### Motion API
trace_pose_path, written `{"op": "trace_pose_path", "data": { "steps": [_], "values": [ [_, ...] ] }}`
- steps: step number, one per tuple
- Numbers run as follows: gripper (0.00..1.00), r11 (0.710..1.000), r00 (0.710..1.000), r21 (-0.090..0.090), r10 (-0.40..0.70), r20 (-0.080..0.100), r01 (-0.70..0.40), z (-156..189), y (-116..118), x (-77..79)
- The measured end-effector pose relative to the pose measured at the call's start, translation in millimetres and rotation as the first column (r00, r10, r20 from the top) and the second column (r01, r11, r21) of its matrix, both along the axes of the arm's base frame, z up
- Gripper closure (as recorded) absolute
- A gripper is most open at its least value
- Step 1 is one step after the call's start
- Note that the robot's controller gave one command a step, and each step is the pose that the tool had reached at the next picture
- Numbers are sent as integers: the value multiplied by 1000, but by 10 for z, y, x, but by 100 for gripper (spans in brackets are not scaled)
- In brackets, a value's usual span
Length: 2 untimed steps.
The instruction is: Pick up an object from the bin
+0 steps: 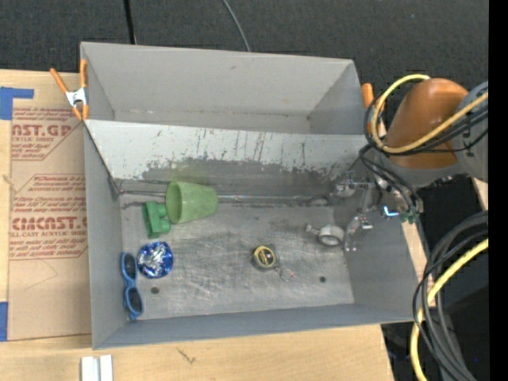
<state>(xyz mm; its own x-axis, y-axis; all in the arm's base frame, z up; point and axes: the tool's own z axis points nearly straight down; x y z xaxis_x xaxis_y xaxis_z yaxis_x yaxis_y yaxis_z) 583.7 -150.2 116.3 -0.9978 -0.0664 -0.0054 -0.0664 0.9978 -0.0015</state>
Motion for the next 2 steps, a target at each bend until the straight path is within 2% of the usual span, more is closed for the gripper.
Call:
{"op": "trace_pose_path", "data": {
  "steps": [1, 2],
  "values": [
    [0, 990, 990, 2, -140, -3, 140, 3, 57, -42],
    [0, 971, 971, 3, -237, -4, 237, -438, 137, -6]
  ]
}}
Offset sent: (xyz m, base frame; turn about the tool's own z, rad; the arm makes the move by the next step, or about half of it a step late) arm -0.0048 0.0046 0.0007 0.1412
